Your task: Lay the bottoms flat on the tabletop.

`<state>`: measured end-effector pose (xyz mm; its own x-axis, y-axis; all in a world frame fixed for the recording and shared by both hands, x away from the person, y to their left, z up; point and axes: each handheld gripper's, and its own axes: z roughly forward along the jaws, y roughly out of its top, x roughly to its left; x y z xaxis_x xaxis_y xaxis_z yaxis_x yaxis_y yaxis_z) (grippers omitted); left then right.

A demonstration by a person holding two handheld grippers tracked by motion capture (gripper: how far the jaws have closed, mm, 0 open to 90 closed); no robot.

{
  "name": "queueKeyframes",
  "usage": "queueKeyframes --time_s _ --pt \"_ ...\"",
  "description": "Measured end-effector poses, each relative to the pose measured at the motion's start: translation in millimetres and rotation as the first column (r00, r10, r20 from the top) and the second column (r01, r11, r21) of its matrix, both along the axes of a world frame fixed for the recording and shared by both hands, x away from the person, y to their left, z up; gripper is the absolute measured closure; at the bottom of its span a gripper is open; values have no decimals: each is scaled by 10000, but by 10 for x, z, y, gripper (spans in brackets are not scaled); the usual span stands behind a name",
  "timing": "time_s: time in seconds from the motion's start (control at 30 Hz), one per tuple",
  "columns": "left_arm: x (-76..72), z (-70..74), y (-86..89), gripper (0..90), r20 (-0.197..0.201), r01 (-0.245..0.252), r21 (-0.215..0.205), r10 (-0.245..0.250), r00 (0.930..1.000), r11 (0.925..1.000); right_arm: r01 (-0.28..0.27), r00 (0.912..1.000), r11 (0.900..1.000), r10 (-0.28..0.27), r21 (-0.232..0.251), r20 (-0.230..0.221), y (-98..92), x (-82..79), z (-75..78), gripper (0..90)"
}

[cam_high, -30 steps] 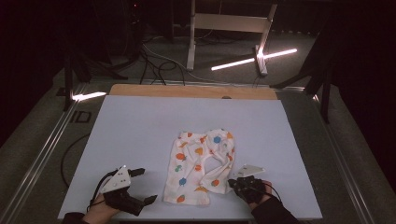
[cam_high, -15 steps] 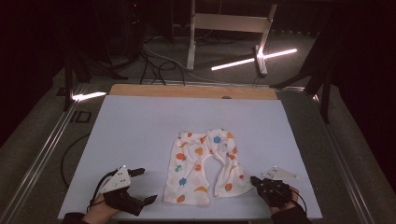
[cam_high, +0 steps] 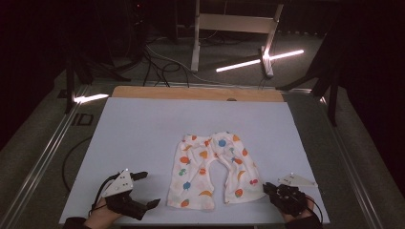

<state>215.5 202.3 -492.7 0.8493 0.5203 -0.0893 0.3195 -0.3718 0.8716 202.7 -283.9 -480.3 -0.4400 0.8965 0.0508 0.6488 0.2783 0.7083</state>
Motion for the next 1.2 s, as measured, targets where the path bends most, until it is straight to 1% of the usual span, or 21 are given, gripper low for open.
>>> queueKeyframes --time_s 0.07,0.13,0.27,0.3,0.4,0.5,0.6,0.63,0.67,0.7,0.73,0.77,0.8,0.83,0.87,0.93,1.0,1.03,1.07,1.13,1.2 --pt "2 0 0 19 -1 8 -14 -8 10000 10000 28 9997 9999 -32 160 235 -4 13 8 623" --pt "3 -1 -2 19 10 -7 -12 7 10000 10000 -91 9991 9985 68 537 430 -9 29 24 512" --pt "-4 2 -8 19 16 7 -3 -7 10000 10000 -224 9947 9981 165 578 1012 11 72 50 327" --pt "-5 2 -8 19 26 9 -8 -9 10000 10000 -299 9929 9975 221 648 1172 18 86 51 292" --pt "-5 5 -5 18 37 7 -34 -7 10000 10000 -709 9892 9948 607 734 1332 48 129 56 219" --pt "-4 6 0 17 51 -24 -55 25 10000 10000 -1155 9832 9896 1016 861 1515 107 168 74 240" --pt "-6 8 2 17 59 -32 -57 32 10000 10000 -1729 9721 9790 1520 1079 1786 202 185 101 299" --pt "-6 8 2 17 59 -32 -57 32 10000 10000 -1729 9721 9790 1520 1079 1786 202 185 101 299" --pt "-7 12 8 17 64 -67 -98 68 10000 9999 -1901 9671 9753 1664 1124 1924 243 176 108 328" --pt "-7 14 11 17 65 -87 -135 88 9999 9999 -2629 9520 9554 2343 1342 1969 331 152 104 382" --pt "-7 17 16 17 82 -86 -135 87 9999 9999 -3057 9402 9413 2748 1429 2010 355 139 93 427" --pt "-9 18 18 17 95 -92 -131 93 9999 9999 -3576 9254 9201 3260 1598 1933 373 130 81 455" --pt "-8 19 19 17 101 -92 -126 94 9999 9999 -3761 9193 9128 3463 1588 1867 402 122 62 458" --pt "-7 18 18 17 83 -96 -143 97 9999 9999 -4048 9094 8999 3776 1622 1743 426 122 41 474" --pt "-7 18 18 17 62 -93 -148 94 9999 9998 -4226 9033 8895 3979 1739 1602 458 119 19 487" --pt "-7 18 16 17 58 -77 -137 78 10000 9999 -4386 8971 8844 4202 1598 1370 521 119 -23 509" --pt "-10 19 14 17 76 -62 -139 63 10000 9999 -4608 8870 8742 4479 1530 1120 577 110 -63 542" --pt "-11 20 15 17 70 -62 -146 63 10000 9999 -4669 8841 8730 4570 1409 979 605 102 -79 542" --pt "-10 21 16 17 80 -69 -141 71 9999 9999 -4783 8780 8683 4701 1313 898 625 104 -101 546" --pt "-13 22 17 17 75 -86 -179 87 9999 9998 -4867 8736 8658 4822 1165 662 673 107 -142 557" --pt "-14 25 18 17 93 -82 -193 84 9999 9998 -5021 8647 8597 5006 943 408 727 101 -184 577"
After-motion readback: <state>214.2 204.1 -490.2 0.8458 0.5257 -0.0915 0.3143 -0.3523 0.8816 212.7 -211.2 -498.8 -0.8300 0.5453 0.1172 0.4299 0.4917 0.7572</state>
